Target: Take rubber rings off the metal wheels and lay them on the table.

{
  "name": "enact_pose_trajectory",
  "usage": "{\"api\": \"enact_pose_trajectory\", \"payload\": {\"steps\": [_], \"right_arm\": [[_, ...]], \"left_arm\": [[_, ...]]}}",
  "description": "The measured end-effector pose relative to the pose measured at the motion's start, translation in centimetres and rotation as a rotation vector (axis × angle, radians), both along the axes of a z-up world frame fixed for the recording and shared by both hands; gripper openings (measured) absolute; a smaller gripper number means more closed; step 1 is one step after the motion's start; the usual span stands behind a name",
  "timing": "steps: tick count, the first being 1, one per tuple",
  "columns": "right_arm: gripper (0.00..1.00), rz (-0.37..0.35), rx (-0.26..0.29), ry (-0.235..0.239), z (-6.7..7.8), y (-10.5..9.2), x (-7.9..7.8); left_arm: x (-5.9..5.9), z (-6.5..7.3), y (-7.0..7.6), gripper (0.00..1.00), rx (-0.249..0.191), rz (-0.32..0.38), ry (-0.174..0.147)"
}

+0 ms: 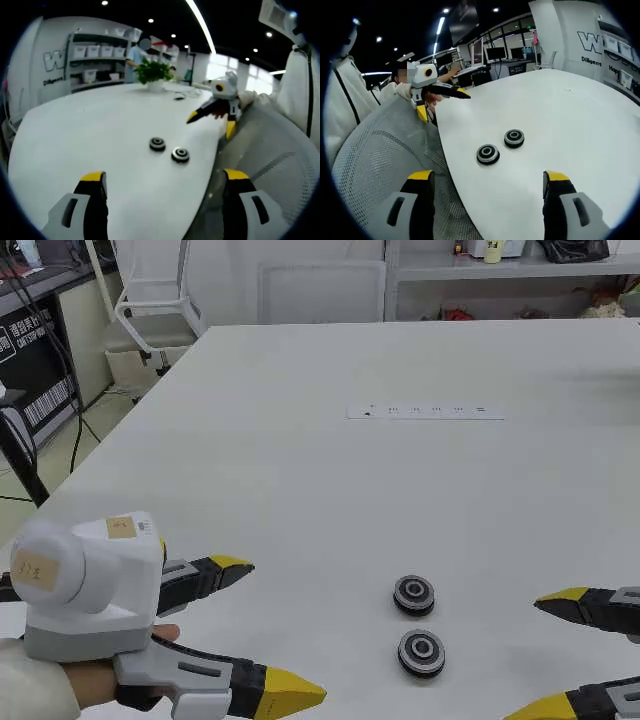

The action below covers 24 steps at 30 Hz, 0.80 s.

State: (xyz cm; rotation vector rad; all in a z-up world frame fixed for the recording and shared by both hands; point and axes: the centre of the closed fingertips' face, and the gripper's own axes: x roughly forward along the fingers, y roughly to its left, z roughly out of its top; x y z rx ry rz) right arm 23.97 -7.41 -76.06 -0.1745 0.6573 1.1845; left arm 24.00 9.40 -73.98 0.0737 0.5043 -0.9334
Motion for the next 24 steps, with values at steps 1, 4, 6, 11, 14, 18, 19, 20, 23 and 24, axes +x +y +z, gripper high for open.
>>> {"api": "enact_pose_trajectory", "payload": {"steps": [1, 4, 6, 11, 14, 18, 19, 20, 23, 24], "right_arm": [[0.86, 0.0, 0.001, 0.0, 0.0, 0.01, -0.01], [0.86, 0.002, 0.001, 0.0, 0.01, 0.02, -0.04], [0.86, 0.002, 0.0, -0.001, 0.02, 0.04, -0.05], [0.86, 0.002, -0.002, -0.002, 0.01, 0.02, -0.04], [0.85, 0.002, -0.006, -0.003, -0.02, -0.04, -0.03], [0.85, 0.0, -0.004, -0.006, 0.04, -0.08, 0.04], [0.85, -0.001, -0.005, -0.005, 0.03, -0.09, 0.05], [0.85, -0.001, -0.006, -0.006, 0.03, -0.11, 0.05], [0.85, -0.001, -0.006, -0.006, 0.03, -0.12, 0.05], [0.85, -0.001, -0.007, -0.006, 0.01, -0.12, 0.05]], "left_arm": [[0.02, -0.01, 0.03, 0.97, 0.001, 0.001, 0.0], [0.05, 0.0, 0.06, 0.97, 0.002, 0.003, -0.001], [0.07, 0.02, 0.1, 0.97, 0.001, 0.005, -0.002], [0.05, 0.01, 0.12, 0.97, 0.003, 0.006, -0.001], [0.03, 0.05, 0.08, 0.97, 0.002, 0.005, -0.002], [0.06, 0.07, 0.08, 0.97, 0.002, 0.005, -0.003], [0.06, 0.08, 0.07, 0.97, 0.001, 0.005, -0.003], [0.06, 0.09, 0.06, 0.97, 0.001, 0.004, -0.004], [0.06, 0.08, 0.07, 0.97, 0.001, 0.004, -0.004], [0.07, 0.08, 0.07, 0.97, 0.001, 0.004, -0.004]]}}
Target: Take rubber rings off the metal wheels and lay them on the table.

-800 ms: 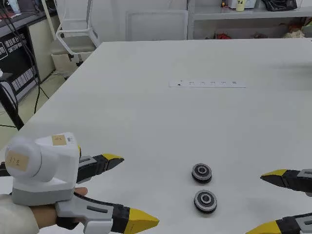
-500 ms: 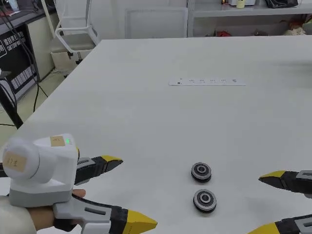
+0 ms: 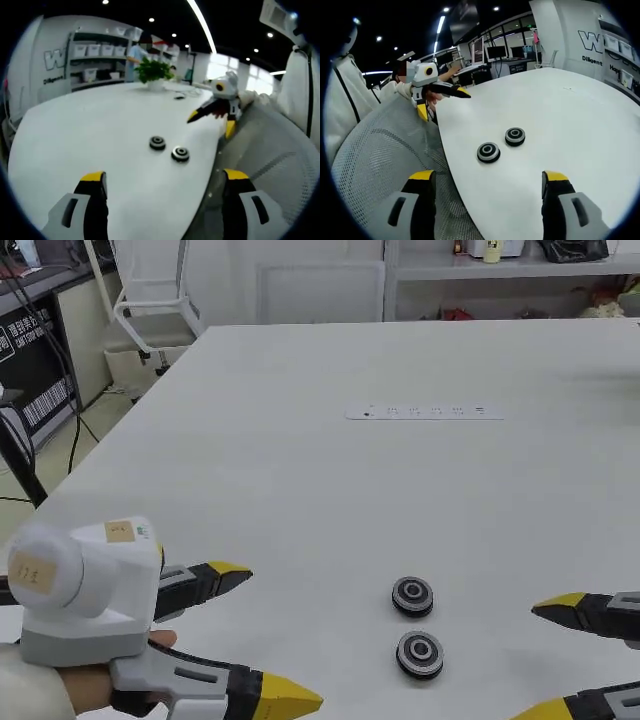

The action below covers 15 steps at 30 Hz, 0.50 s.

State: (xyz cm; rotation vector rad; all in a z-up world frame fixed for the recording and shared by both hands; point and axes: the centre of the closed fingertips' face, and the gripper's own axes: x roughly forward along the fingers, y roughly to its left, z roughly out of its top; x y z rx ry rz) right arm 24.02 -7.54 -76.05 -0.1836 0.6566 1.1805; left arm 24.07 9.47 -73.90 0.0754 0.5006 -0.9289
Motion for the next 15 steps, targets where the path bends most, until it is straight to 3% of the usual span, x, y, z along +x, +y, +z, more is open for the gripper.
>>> {"api": "enact_pose_trajectory", "payload": {"steps": [15], "right_arm": [[0.84, 0.002, 0.005, -0.001, 0.05, 0.0, 0.0]], "left_arm": [[0.07, -0.01, 0.03, 0.97, -0.002, 0.003, 0.001]]}}
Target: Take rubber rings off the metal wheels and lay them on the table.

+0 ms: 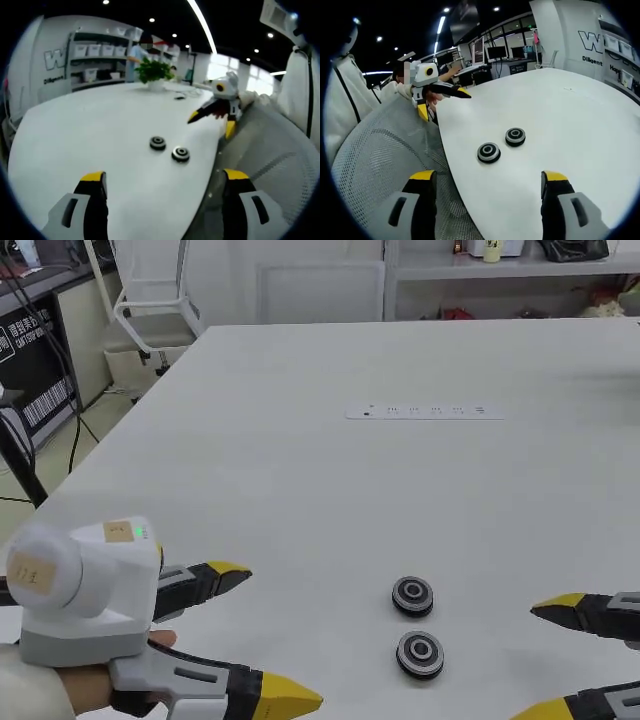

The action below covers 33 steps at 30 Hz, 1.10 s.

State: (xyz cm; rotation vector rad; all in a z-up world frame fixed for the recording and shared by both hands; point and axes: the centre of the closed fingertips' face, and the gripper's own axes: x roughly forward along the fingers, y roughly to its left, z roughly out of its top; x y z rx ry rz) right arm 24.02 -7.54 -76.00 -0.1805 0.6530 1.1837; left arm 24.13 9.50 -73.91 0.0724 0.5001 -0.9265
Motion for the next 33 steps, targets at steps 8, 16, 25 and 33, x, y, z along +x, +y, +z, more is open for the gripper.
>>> {"api": "enact_pose_trajectory", "payload": {"steps": [8, 16, 25, 33], "right_arm": [[0.84, -0.001, 0.003, 0.003, -0.07, -0.09, 0.07], [0.84, -0.001, 0.005, 0.009, -0.12, -0.12, 0.07], [0.84, -0.012, 0.026, 0.015, 0.2, -0.18, 0.38], [0.84, -0.015, 0.033, 0.004, 0.51, -0.35, 0.81]], "left_arm": [[-0.01, 0.01, -0.09, 0.97, -0.003, -0.002, 0.0], [0.04, 0.3, -0.3, 0.97, -0.014, -0.009, -0.006], [0.13, 0.11, -0.18, 0.97, -0.012, -0.006, 0.004], [-0.09, 0.1, -0.47, 0.96, -0.023, -0.013, 0.03]]}}
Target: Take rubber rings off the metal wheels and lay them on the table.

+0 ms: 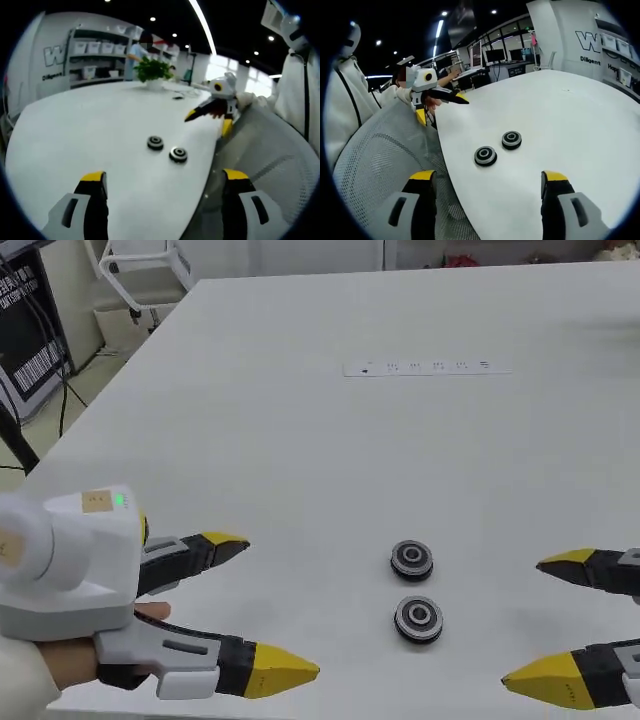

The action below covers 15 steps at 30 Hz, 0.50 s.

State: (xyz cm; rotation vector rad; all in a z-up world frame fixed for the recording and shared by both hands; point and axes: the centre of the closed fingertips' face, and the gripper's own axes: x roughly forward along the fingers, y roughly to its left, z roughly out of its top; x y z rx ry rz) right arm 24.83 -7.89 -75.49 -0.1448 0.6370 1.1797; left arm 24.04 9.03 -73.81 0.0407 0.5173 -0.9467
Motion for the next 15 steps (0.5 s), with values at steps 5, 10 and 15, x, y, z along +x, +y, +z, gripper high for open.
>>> {"api": "enact_pose_trajectory", "payload": {"steps": [5, 10, 15], "right_arm": [[0.84, 0.006, 0.002, 0.002, 0.0, -0.2, 0.1], [0.83, 0.008, 0.004, 0.005, 0.0, -0.4, 0.5], [0.82, 0.024, 0.001, 0.009, 0.1, -0.5, 0.8]], "left_arm": [[0.3, 1.1, 0.1, 0.96, -0.03, 0.018, -0.008], [0.2, 1.8, 0.1, 0.97, 0.008, -0.013, -0.017], [0.2, 3.0, -0.5, 0.95, 0.002, -0.057, -0.032]]}}
